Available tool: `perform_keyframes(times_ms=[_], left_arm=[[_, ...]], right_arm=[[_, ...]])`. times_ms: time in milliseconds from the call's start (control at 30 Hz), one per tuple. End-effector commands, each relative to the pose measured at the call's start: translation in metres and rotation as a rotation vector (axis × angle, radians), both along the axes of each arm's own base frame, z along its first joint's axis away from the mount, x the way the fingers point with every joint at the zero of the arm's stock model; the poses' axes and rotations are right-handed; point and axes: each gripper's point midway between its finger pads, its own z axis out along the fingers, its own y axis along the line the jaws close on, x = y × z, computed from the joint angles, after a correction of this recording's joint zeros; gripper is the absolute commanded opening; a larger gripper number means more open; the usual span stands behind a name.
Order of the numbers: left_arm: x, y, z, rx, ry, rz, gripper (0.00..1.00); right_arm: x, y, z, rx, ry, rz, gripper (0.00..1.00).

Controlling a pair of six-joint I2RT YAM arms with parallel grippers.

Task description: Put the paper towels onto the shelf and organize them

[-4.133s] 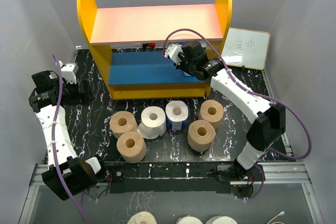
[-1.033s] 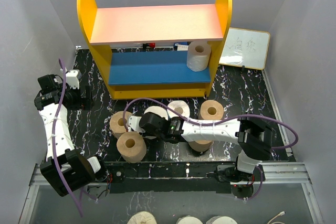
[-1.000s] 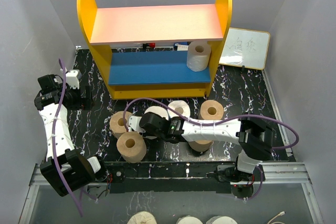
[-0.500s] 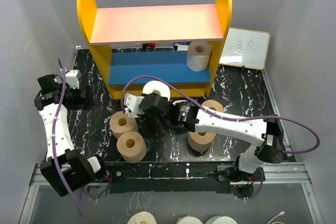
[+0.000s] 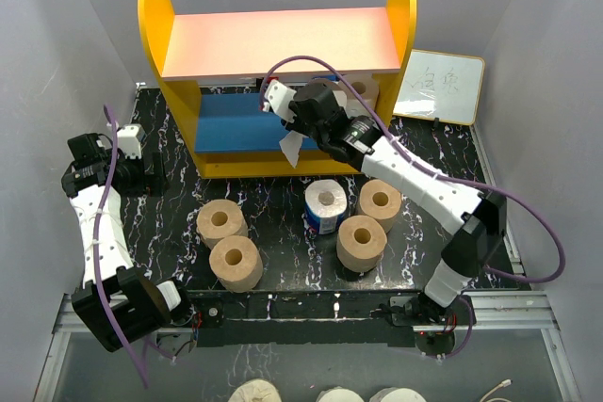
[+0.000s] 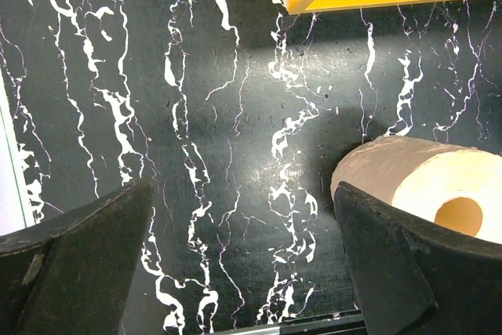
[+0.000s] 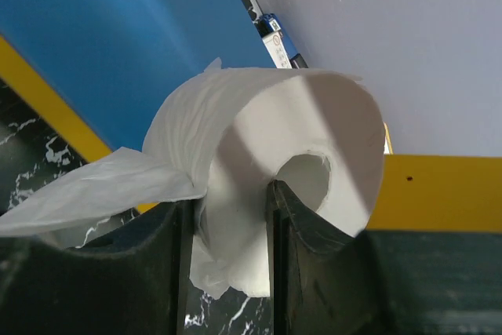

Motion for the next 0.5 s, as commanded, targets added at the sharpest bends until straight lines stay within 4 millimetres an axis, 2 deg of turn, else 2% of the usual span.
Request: perform_keyframes(times_ms=[0,100,133,267,367,400,467], left_arm=[[0.004,-0.004,0.003,-0.018,-0.019,-0.013,0.99],[0.004,-0.004,0.002,-0.013,-0.020,-0.013,0.99],[0.004,-0.004,0.001,-0.011,-0.019,-0.015,0.99],[0.004,-0.001,-0.002,0.004,-0.017,-0.015,0.99],[0.004,0.000,-0.005,0.008,-0.012,-0.014,0.99],[0.004,0.000,-0.006,0.007,-0.009,-0.015,0.99],[0.004,0.000,-0.008,0.005,-0.005,-0.015,0.99]], right_arm=[[0.036,0.018,0.038,0.131,-0.089,0.029,0.00],[0.046,0.028,0.034,0.145,-0.078,0.035,0.00],[0.050,0.031,0.027,0.135,-0.069,0.034,0.00],[0.060,0.032,0.016,0.109,-0.066,0.014,0.00],[0.068,0.029,0.015,0.114,-0.080,-0.011,0.00],[0.069,0.028,0.016,0.114,-0.084,-0.020,0.02],[0.071,0.025,0.020,0.123,-0.098,-0.042,0.29]])
